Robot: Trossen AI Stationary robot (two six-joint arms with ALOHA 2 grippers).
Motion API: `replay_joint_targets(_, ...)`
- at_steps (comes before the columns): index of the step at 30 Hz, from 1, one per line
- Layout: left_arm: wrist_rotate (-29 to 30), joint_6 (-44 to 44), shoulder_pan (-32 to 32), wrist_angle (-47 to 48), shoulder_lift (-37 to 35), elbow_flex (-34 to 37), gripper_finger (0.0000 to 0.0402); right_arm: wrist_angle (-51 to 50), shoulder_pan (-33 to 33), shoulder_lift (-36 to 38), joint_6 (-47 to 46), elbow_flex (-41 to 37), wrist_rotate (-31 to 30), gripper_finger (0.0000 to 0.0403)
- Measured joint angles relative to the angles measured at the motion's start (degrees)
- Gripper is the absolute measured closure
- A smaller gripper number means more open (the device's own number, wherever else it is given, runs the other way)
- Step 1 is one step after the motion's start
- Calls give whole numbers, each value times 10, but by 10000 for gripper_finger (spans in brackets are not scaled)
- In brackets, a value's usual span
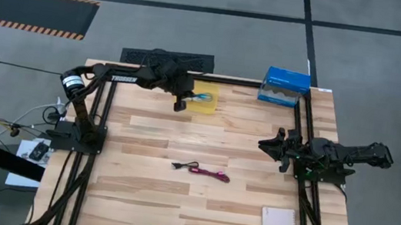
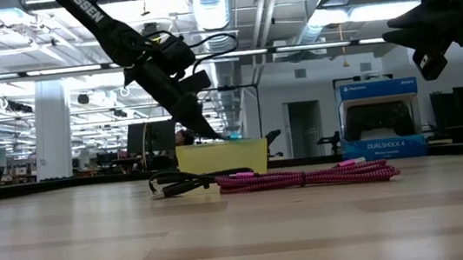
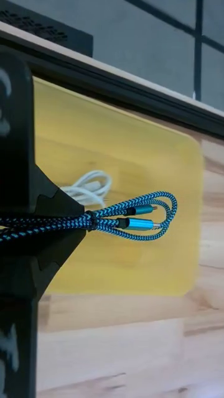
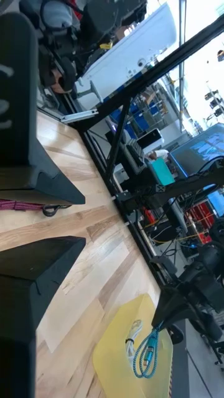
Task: Pick and place USB-C Cables
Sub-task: Put the blue charger cable into the yellow bin
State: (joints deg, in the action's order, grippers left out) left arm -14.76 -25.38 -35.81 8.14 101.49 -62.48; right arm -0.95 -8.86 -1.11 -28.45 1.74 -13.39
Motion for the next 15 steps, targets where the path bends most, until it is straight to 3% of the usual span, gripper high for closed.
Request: replay_joint_targets(15,-12,-27,-8,31,0,0,401,0,0,0,3,0,0,284)
